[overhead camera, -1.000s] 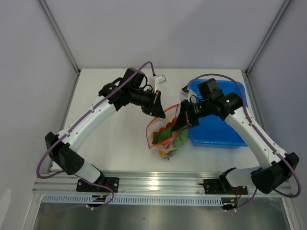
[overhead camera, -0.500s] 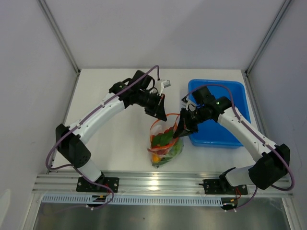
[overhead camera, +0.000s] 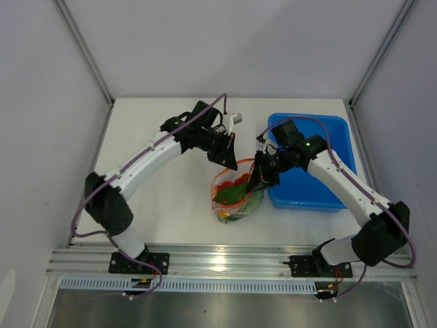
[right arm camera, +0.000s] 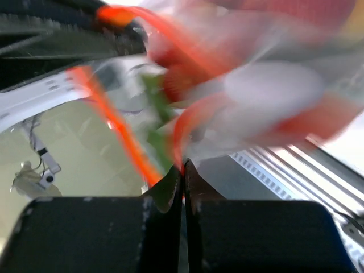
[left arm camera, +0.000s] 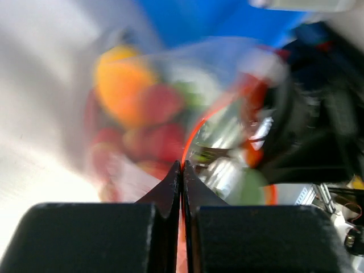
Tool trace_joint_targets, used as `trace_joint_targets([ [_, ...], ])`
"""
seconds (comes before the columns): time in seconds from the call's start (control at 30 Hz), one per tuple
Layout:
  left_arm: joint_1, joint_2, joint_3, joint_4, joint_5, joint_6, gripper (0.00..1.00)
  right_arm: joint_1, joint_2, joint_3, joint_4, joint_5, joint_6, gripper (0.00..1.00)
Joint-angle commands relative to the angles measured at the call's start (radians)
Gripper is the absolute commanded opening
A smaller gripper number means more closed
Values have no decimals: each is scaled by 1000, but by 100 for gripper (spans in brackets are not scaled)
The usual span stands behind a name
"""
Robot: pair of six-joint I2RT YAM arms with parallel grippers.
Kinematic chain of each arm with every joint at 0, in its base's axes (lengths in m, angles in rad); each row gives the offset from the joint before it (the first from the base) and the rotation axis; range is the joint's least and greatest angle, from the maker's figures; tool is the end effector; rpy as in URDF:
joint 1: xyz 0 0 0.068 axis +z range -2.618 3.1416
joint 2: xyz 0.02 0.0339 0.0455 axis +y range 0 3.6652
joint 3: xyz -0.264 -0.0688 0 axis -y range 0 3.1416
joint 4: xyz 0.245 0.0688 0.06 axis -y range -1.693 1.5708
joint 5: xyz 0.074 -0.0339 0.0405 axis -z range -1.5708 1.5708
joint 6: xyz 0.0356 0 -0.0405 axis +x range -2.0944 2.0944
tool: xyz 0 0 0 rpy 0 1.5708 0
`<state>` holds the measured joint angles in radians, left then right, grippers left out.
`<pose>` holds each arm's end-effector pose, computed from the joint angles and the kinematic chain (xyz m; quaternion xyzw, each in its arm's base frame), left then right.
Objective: Place the food in the zip-top bag and seal the zipper
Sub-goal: Adjust the zipper food storage bag at the center of the board.
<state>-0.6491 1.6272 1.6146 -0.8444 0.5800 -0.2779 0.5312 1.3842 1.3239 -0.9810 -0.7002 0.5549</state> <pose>0.2659 -0.2262 0.3555 0.2639 0.8640 -0.3893 0.1797 0.2215 0.1567 0.3307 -0.0790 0.9076 0.4104 0.0394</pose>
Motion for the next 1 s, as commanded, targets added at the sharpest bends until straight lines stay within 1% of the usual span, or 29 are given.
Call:
trace_joint_targets([
  [0.0,20,59,-41,1,-46,2,0,-31,96,-48,44,27,-55,0],
  [0.03,20,42,-42,17,-46,-1,1,-36,110,-32,39,39,-64,0],
  [0.13,20,-78,-41,102,-43,-20,0,-31,142,110,-36,59,-96,0],
  [0.17,22,-146,-48,154,-48,-30,1,-27,144,192,-57,64,-102,0],
  [0.27,20,-199,-39,183,-43,-27,1,-27,136,285,-140,64,-107,0],
  [0.37,19,-207,-38,212,7,-23,1,-27,122,284,-173,13,-78,0],
  [0.5,16,-144,0,176,75,-14,0,-27,108,259,-165,-19,-10,0],
  [0.7,6,-107,8,145,81,3,1,-31,153,259,-185,-58,17,0],
  [0.8,6,-108,5,137,54,0,1,-33,162,264,-179,-73,19,0],
  [0.97,5,-176,-28,117,-61,-4,0,-33,173,250,-168,-87,17,0],
])
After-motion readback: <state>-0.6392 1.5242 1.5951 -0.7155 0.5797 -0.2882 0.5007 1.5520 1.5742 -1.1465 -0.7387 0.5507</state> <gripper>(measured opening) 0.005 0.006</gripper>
